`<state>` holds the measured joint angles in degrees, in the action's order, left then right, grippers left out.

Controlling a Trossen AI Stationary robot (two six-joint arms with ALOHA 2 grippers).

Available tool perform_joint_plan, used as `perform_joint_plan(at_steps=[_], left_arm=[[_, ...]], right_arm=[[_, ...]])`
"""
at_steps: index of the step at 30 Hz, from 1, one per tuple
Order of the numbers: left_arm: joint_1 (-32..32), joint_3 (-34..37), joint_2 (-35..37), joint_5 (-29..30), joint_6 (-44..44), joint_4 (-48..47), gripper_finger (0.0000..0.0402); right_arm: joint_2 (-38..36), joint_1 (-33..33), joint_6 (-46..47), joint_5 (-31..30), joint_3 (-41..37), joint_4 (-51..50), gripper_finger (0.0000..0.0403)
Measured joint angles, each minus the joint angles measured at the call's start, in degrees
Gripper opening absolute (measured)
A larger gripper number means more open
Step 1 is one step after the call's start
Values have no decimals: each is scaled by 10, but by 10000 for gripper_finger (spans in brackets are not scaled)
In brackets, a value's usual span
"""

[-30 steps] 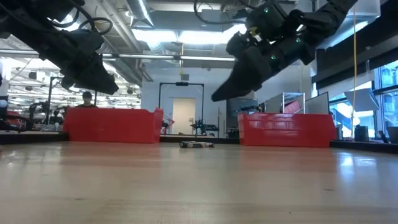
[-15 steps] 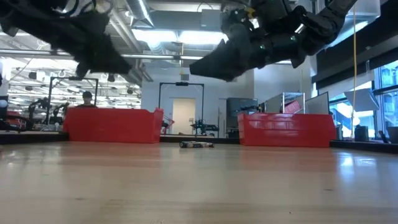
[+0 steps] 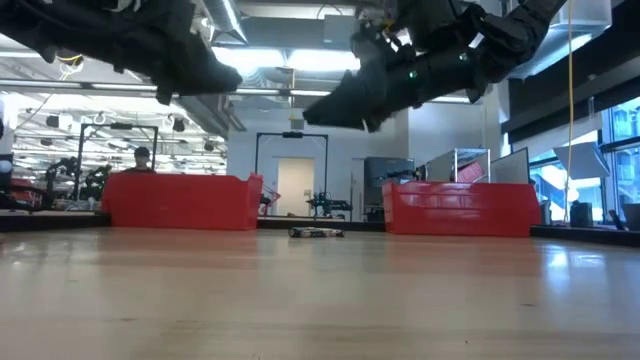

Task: Sort batteries
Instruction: Put the small silver battery into the left red bin

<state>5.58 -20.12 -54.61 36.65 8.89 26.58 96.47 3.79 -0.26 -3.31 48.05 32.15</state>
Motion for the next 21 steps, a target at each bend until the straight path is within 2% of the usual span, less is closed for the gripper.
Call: perform_joint_plan(at_steps=[5, 8, 18, 21], left_arm=[[0, 0, -50, 0, 36, 3, 104], [0, 0, -74, 0, 59, 3, 104], [0, 0, -102, 0, 79, -2, 104], [0, 0, -102, 0, 72, -1, 104]], right_arm=[[0, 28, 1, -6, 0, -66, 136], [3, 61, 10, 24, 0, -98, 136], [73, 133, 11, 89, 0, -98, 137], [86, 137, 13, 95, 0, -95, 153]])
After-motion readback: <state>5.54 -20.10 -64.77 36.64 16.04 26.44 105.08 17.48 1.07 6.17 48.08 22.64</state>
